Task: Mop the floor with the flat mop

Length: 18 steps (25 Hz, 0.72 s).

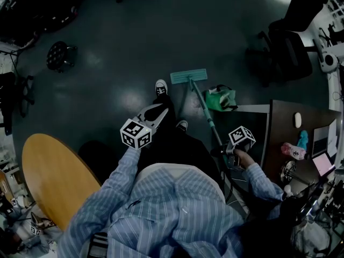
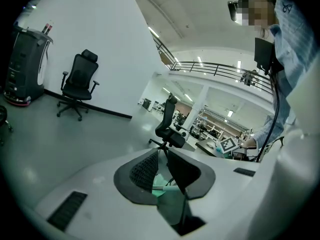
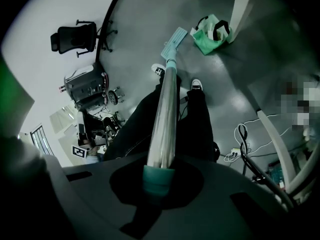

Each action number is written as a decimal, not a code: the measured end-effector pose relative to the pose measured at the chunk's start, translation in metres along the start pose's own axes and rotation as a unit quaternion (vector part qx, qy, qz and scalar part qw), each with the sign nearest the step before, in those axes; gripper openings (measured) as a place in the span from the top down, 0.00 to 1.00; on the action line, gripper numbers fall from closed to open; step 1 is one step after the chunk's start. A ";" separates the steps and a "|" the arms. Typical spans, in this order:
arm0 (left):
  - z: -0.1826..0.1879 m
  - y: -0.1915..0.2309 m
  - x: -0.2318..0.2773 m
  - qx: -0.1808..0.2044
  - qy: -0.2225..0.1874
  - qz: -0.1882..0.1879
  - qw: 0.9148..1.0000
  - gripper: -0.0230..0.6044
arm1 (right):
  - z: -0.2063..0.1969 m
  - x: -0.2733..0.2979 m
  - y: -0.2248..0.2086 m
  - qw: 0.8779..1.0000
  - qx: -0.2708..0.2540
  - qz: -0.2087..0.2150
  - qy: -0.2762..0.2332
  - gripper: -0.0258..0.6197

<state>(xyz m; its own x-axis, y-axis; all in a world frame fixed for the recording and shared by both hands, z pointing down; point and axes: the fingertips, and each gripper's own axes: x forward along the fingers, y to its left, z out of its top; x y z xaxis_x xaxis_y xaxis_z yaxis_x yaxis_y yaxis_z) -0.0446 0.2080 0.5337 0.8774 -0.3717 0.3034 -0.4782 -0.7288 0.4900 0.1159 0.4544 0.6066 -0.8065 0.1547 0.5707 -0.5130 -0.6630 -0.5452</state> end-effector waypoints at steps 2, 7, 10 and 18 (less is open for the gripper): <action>-0.001 0.000 -0.002 -0.001 -0.001 0.002 1.000 0.86 | 0.000 0.001 -0.001 1.000 0.000 0.002 0.000 0.95; 0.000 0.005 -0.002 0.001 -0.001 0.004 1.000 0.86 | -0.001 0.005 0.011 1.000 -0.011 0.004 0.007 0.94; 0.005 0.009 0.001 -0.001 -0.003 0.003 1.000 0.86 | 0.000 0.006 0.018 1.000 -0.013 0.005 0.010 0.94; 0.014 0.022 0.018 -0.005 0.004 -0.002 1.000 0.86 | 0.024 0.003 0.033 1.000 -0.009 0.009 0.015 0.94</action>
<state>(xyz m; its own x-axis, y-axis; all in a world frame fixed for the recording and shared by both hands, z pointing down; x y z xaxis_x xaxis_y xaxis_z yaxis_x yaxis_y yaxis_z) -0.0386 0.1771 0.5388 0.8787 -0.3644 0.3083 -0.4755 -0.7243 0.4993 0.1041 0.4157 0.6049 -0.8246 0.1647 0.5413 -0.5024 -0.6532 -0.5666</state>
